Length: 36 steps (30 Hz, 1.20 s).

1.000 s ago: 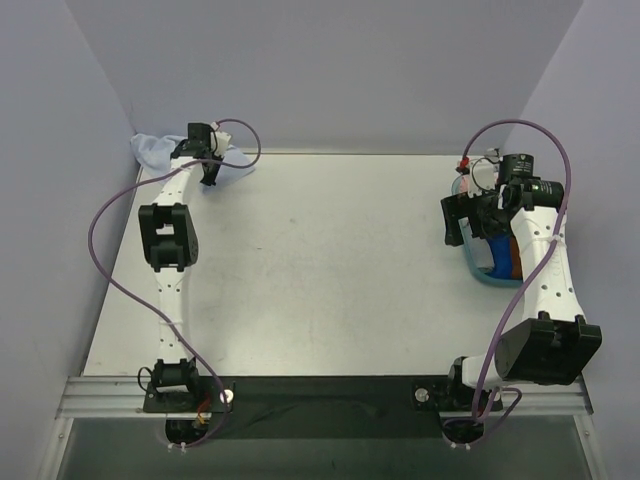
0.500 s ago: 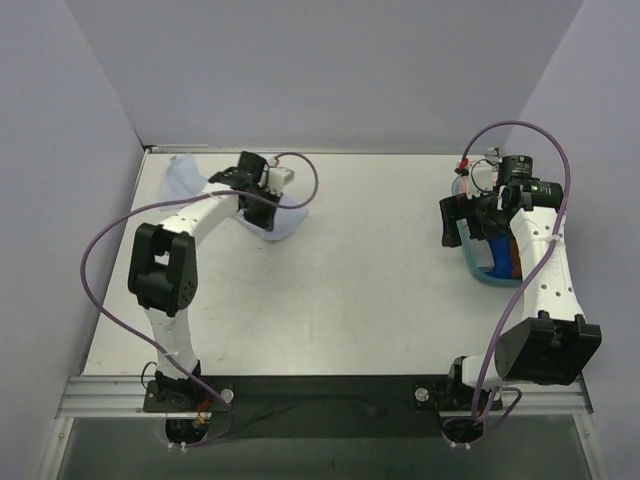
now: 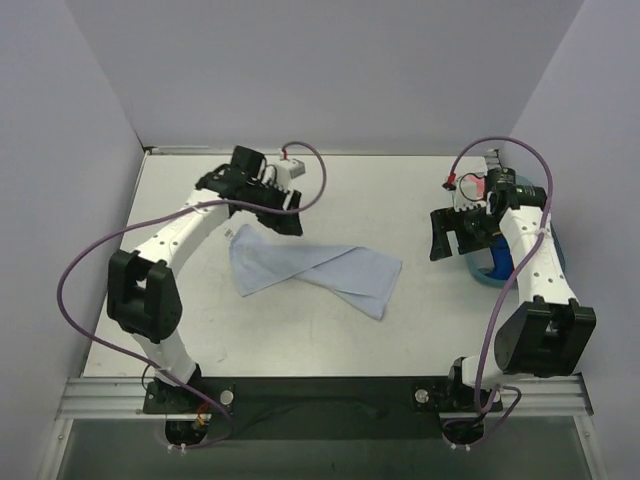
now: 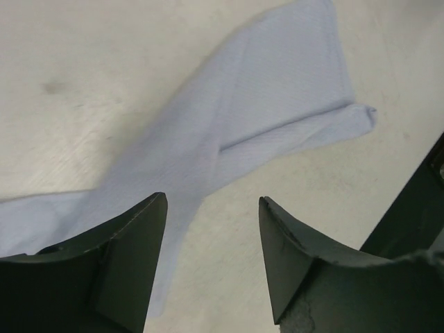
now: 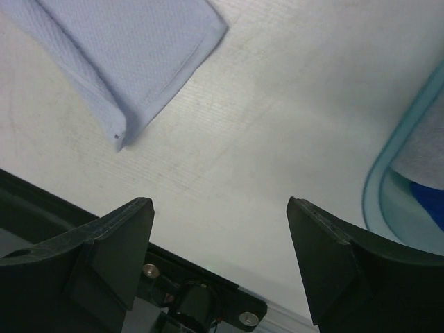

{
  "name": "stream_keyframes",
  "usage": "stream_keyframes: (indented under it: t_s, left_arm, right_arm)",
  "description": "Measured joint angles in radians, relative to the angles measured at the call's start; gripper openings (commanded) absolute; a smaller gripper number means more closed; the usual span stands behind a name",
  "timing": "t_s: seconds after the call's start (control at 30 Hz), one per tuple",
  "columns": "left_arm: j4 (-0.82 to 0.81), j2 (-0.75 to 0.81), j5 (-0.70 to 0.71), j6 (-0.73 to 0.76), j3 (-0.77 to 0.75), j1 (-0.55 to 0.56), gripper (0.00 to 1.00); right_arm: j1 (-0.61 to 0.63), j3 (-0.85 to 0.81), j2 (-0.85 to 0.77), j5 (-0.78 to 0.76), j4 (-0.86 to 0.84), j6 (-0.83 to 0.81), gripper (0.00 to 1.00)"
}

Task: Roll the towels
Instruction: Move the towel to the center of the board, then flatten the towel

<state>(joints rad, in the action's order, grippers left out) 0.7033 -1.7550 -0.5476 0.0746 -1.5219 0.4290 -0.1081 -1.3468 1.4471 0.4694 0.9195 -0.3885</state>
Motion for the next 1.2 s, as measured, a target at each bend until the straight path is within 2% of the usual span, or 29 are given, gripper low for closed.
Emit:
stream_keyframes:
  t_s: [0.1, 0.17, 0.3, 0.33, 0.43, 0.67, 0.97, 1.17, 1.2]
  left_arm:
    - [0.059, 0.025, 0.0, 0.1, -0.037, -0.13, 0.61]
    - [0.109, 0.024, 0.002, 0.191, -0.048, -0.202, 0.61]
    - [0.204, 0.032, 0.022, 0.367, 0.027, -0.269, 0.62]
    - [0.226, 0.037, 0.03, 0.403, 0.064, -0.275, 0.62]
    - [0.28, 0.051, 0.051, 0.49, 0.169, -0.28, 0.63]
    - [0.3, 0.118, 0.079, 0.6, 0.282, -0.282, 0.68]
    - [0.294, 0.156, 0.126, 0.718, 0.379, -0.25, 0.69]
    - [0.268, 0.156, 0.145, 0.742, 0.412, -0.232, 0.66]
    - [0.259, 0.156, 0.149, 0.744, 0.414, -0.231, 0.66]
  right_arm:
    - [0.027, 0.04, 0.042, 0.026, -0.004, 0.02, 0.74]
    - [0.053, 0.071, 0.08, 0.036, -0.015, 0.032, 0.67]
    - [0.115, 0.093, 0.17, 0.032, -0.063, 0.077, 0.54]
    - [0.13, 0.093, 0.195, 0.029, -0.08, 0.09, 0.5]
    - [0.175, 0.077, 0.273, 0.006, -0.125, 0.134, 0.47]
    - [0.28, -0.01, 0.447, -0.095, -0.228, 0.203, 0.47]
    - [0.355, -0.039, 0.488, -0.231, -0.273, 0.224, 0.52]
    - [0.358, -0.061, 0.544, -0.268, -0.295, 0.233, 0.42]
    - [0.358, -0.061, 0.554, -0.272, -0.295, 0.233, 0.38]
